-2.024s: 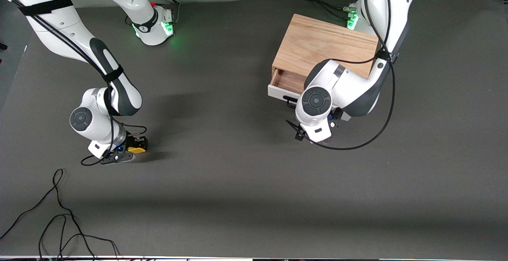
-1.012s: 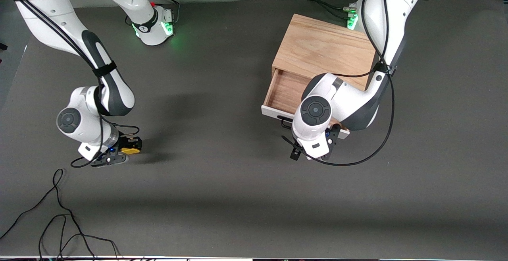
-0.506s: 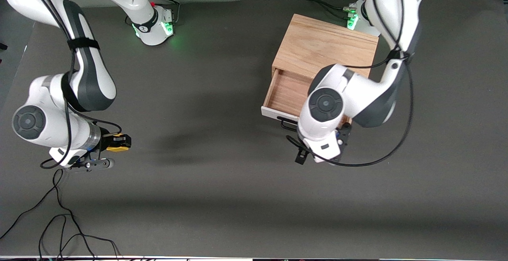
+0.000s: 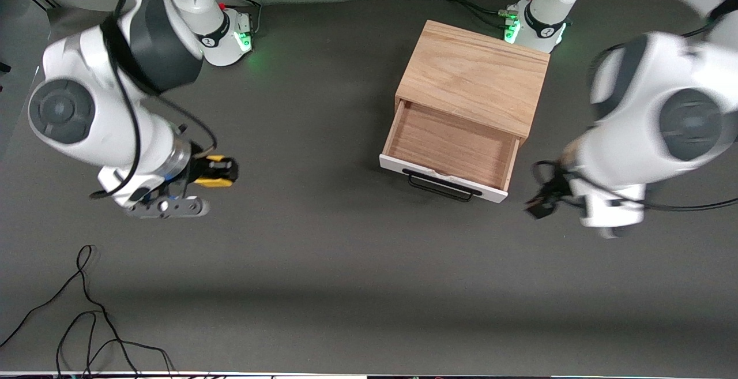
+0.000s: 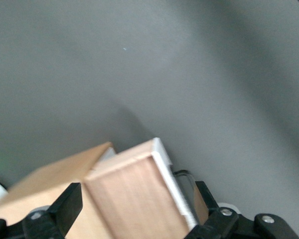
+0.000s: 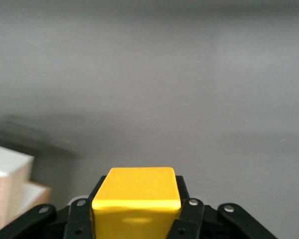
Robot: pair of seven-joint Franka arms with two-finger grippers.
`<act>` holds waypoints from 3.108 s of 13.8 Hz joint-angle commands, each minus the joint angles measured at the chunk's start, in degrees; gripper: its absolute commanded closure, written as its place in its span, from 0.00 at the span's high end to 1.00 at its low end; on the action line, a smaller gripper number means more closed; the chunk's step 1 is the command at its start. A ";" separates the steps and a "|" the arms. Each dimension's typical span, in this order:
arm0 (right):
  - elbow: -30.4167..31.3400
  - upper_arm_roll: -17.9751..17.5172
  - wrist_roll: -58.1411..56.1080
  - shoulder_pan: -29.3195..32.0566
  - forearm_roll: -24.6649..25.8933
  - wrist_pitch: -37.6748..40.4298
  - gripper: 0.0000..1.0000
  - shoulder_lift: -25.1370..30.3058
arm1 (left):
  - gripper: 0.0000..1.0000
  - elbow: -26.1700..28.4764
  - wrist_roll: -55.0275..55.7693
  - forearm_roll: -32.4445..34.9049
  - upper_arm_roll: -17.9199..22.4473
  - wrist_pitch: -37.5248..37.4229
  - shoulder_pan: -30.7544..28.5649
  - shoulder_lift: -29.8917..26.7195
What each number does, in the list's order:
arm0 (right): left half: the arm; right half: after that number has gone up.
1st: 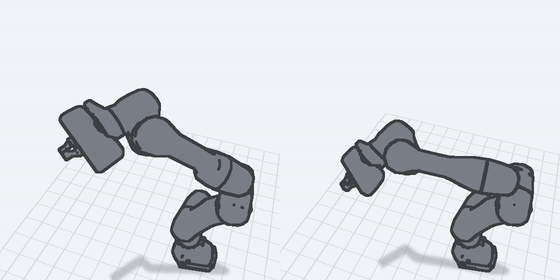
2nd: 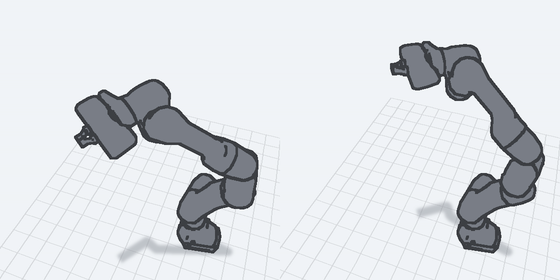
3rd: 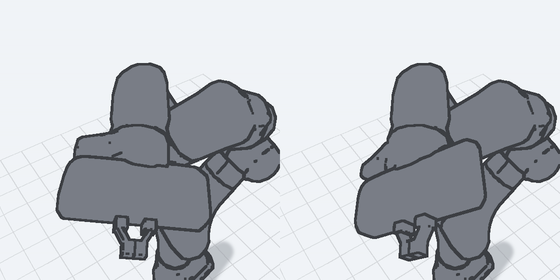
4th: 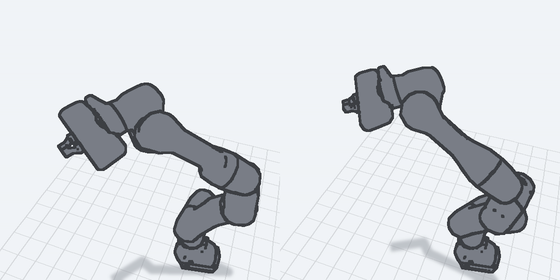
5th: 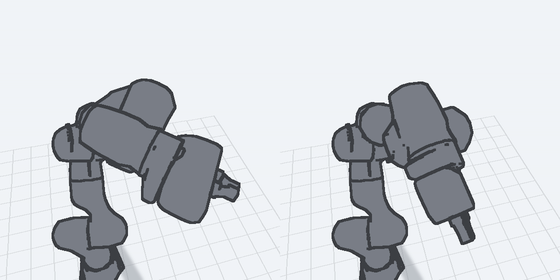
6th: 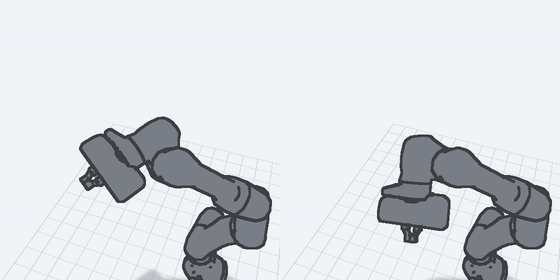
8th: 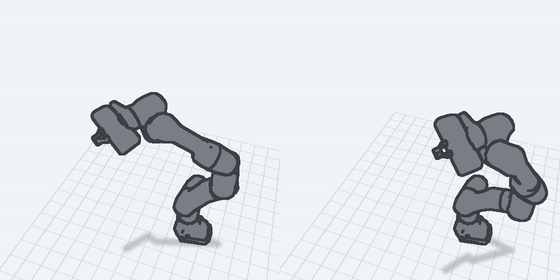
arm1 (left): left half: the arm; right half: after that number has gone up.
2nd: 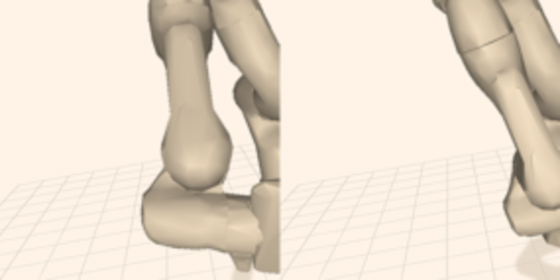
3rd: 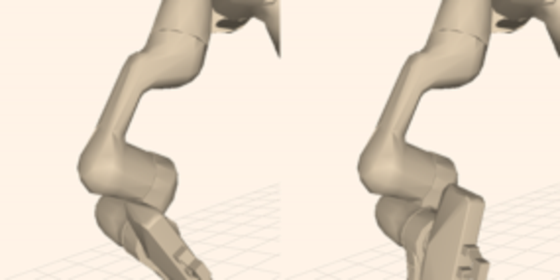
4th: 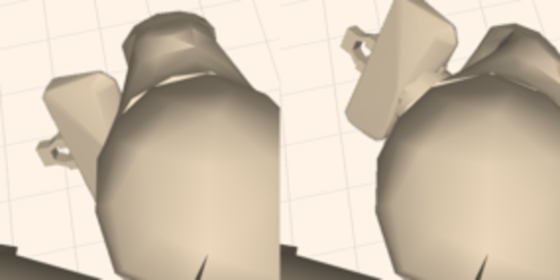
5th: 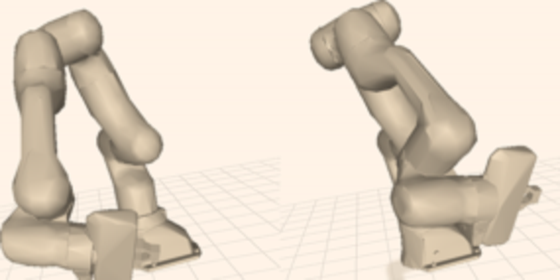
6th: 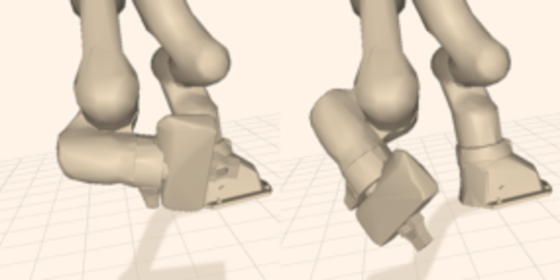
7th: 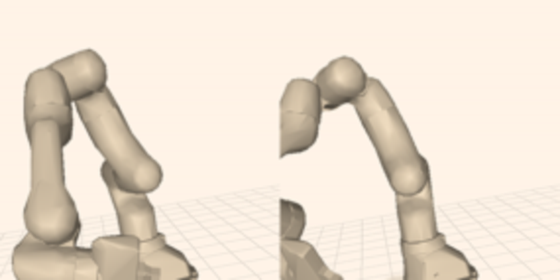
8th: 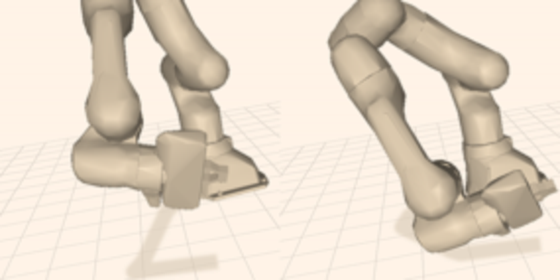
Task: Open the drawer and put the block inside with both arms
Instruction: 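Lift the yellow cube with the right gripper while the left gripper withdraws, then carry the yellow cube with the right gripper over the open drawer, then lower the cube into the drawer and open the right gripper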
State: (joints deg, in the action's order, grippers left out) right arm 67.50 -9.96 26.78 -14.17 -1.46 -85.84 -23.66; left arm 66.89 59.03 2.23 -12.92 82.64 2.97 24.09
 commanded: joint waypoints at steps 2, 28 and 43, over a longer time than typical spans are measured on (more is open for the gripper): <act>-12.03 -11.19 18.61 -0.51 -0.82 0.95 0.24 -7.53 | 1.00 7.71 -18.56 -1.79 -0.36 -2.04 -8.14 -7.90; -9.05 -11.66 60.14 -27.93 15.70 -33.25 0.32 -31.36 | 1.00 30.05 -56.56 -2.85 10.81 10.97 -3.77 -26.37; -10.20 -11.66 62.25 -27.41 17.81 -28.87 1.00 -26.63 | 1.00 29.52 -57.79 -2.67 11.16 9.83 -2.89 -26.19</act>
State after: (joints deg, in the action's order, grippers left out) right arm 57.45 -21.97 87.86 -42.07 15.03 -117.98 -53.74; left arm 95.50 3.01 -0.04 -2.46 93.04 -0.58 -0.67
